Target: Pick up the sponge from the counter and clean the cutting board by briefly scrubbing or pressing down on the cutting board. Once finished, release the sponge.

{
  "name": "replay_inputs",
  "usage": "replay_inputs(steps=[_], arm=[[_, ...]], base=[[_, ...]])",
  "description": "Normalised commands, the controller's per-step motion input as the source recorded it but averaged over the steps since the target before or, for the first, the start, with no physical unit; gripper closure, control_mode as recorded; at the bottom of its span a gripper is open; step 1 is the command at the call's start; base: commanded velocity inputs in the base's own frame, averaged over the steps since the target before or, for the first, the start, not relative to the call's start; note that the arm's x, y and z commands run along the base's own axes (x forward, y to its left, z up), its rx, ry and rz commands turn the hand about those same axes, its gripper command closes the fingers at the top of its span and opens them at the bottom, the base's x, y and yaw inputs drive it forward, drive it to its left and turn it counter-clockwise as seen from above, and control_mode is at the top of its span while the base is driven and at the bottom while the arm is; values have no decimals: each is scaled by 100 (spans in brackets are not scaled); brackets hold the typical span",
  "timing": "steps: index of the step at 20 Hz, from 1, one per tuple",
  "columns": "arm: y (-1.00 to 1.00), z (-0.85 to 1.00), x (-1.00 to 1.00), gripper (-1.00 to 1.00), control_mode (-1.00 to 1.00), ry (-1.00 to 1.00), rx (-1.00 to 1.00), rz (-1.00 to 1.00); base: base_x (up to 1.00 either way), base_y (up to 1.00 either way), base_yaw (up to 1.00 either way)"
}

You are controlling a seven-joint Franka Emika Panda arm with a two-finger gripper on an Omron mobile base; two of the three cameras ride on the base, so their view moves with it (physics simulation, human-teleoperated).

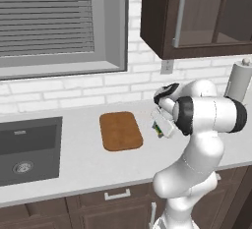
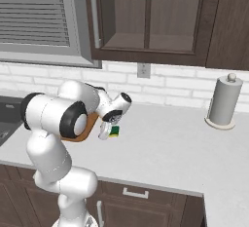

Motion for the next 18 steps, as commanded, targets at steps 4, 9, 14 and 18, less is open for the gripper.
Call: replay_inputs(steps=[4, 9, 14, 18], arm=[[-82, -18, 31, 100, -100, 14, 19, 2], [-18, -19, 57, -100, -100, 13, 1, 1], [0, -1, 13, -100, -100, 2, -2, 3], [0, 0, 0, -100, -100, 0, -10, 11]], base=[[0, 0, 0], [0, 0, 0], [0, 0, 0], [0, 0, 0]])
